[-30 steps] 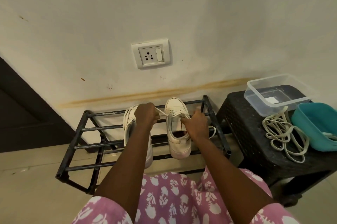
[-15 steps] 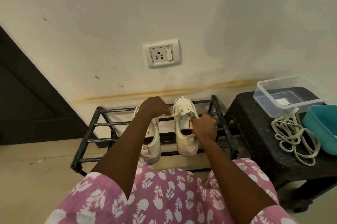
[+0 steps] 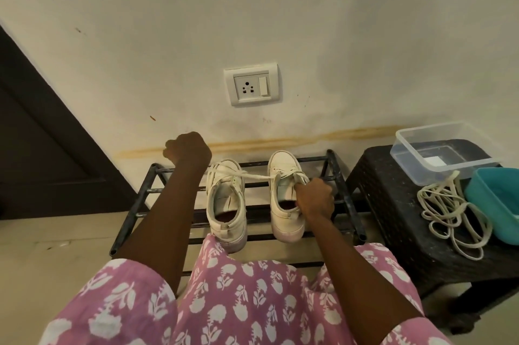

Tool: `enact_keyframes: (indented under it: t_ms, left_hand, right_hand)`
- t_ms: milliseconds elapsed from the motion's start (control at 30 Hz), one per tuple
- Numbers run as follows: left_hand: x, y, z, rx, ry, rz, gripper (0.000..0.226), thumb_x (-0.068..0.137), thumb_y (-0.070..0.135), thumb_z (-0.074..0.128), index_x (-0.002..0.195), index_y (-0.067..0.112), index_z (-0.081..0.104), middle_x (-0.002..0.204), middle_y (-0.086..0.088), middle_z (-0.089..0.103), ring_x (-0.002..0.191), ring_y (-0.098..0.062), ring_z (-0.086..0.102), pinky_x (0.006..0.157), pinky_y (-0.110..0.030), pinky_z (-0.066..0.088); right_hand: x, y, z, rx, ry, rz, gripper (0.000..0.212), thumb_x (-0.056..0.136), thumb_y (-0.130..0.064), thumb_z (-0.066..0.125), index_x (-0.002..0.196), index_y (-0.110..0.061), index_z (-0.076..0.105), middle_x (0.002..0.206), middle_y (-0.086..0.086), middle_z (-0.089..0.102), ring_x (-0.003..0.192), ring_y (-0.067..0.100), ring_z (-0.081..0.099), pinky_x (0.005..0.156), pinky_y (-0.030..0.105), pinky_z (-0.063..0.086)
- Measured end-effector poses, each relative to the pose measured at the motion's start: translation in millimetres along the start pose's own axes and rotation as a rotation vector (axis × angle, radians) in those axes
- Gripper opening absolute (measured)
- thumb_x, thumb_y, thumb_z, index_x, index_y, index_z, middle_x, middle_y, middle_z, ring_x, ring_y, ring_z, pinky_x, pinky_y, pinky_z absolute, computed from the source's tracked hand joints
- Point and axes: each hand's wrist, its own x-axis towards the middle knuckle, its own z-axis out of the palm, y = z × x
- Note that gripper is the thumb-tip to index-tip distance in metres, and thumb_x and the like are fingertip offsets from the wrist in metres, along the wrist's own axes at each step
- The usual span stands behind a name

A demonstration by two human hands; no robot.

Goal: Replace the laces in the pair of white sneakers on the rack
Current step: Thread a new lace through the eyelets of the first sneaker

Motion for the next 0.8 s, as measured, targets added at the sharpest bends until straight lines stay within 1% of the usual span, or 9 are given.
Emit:
enact_keyframes:
  t_ms: [33,100,200,333,433,600,667,733,800]
  left_hand:
    - [-2,3,3,0.015,-0.051,0.042,0.036,0.090,0.017,0.050,0.126,0.011,0.053,0.130,-0.013,0.049,0.124,-0.034,0.041,0.098,-0.040,0.034]
    - [-7,14,12,0.032,-0.133,0.192,0.041,0.091,0.024,0.050,0.132,0.024,0.049,0.142,-0.007,0.038,0.132,-0.034,0.028,0.106,-0.046,0.023]
    - [-20,36,30,0.005,-0.193,0.436,0.035,0.089,0.032,0.055,0.123,0.039,0.056,0.142,0.005,0.042,0.135,-0.028,0.021,0.106,-0.050,0.015]
    - [-38,60,51,0.050,-0.319,0.556,0.032,0.086,0.050,0.056,0.117,0.041,0.062,0.124,0.008,0.057,0.129,-0.023,0.032,0.101,-0.050,0.020]
    - [-40,64,60,-0.009,-0.271,0.601,0.026,0.089,0.040,0.059,0.112,0.032,0.068,0.114,0.005,0.066,0.116,-0.023,0.047,0.100,-0.044,0.032]
    - [-43,60,57,-0.058,-0.117,0.468,0.016,0.082,0.028,0.063,0.092,0.031,0.074,0.100,0.010,0.065,0.113,-0.017,0.044,0.095,-0.049,0.025]
    - [-41,56,52,-0.025,-0.112,0.407,0.017,0.081,0.025,0.060,0.093,0.026,0.072,0.101,0.010,0.063,0.112,-0.018,0.044,0.096,-0.051,0.024]
    - [-35,48,47,0.002,-0.112,0.339,0.017,0.082,0.024,0.057,0.095,0.020,0.067,0.104,0.005,0.061,0.112,-0.021,0.044,0.097,-0.053,0.023]
    - [-28,38,41,-0.004,-0.102,0.280,0.010,0.082,0.022,0.054,0.084,0.016,0.062,0.103,-0.004,0.062,0.107,-0.027,0.048,0.101,-0.050,0.026]
  right_hand:
    - [0,0,0,-0.002,-0.001,0.003,0.035,0.087,-0.036,0.058,0.107,-0.007,0.062,0.100,0.012,0.064,0.087,0.027,0.064,0.068,0.035,0.054]
    - [0,-1,1,-0.001,-0.003,0.009,0.034,0.087,-0.036,0.058,0.106,-0.008,0.061,0.101,0.012,0.063,0.088,0.027,0.063,0.069,0.035,0.054]
    - [1,1,1,0.008,-0.007,-0.004,0.032,0.087,-0.035,0.058,0.103,-0.008,0.061,0.099,0.012,0.064,0.086,0.027,0.064,0.066,0.033,0.052]
    - [2,1,0,0.018,-0.005,0.003,0.032,0.085,-0.034,0.059,0.104,-0.008,0.062,0.098,0.012,0.064,0.085,0.027,0.063,0.061,0.029,0.045]
    - [2,-1,0,0.005,0.004,-0.003,0.034,0.086,-0.035,0.059,0.106,-0.008,0.062,0.099,0.012,0.065,0.086,0.026,0.063,0.060,0.028,0.044]
    - [2,-2,0,0.009,0.003,-0.004,0.036,0.086,-0.037,0.059,0.107,-0.007,0.062,0.099,0.011,0.065,0.087,0.027,0.064,0.060,0.028,0.043]
    - [1,-2,0,0.010,0.001,-0.004,0.035,0.087,-0.036,0.059,0.107,-0.008,0.062,0.099,0.011,0.066,0.086,0.026,0.064,0.060,0.027,0.043]
    - [0,-2,-1,0.008,0.007,-0.002,0.034,0.087,-0.036,0.059,0.106,-0.008,0.063,0.098,0.010,0.066,0.085,0.025,0.064,0.059,0.027,0.042]
    - [0,-3,-1,-0.002,0.013,0.001,0.034,0.087,-0.036,0.060,0.105,-0.007,0.062,0.098,0.011,0.066,0.084,0.025,0.063,0.059,0.027,0.041]
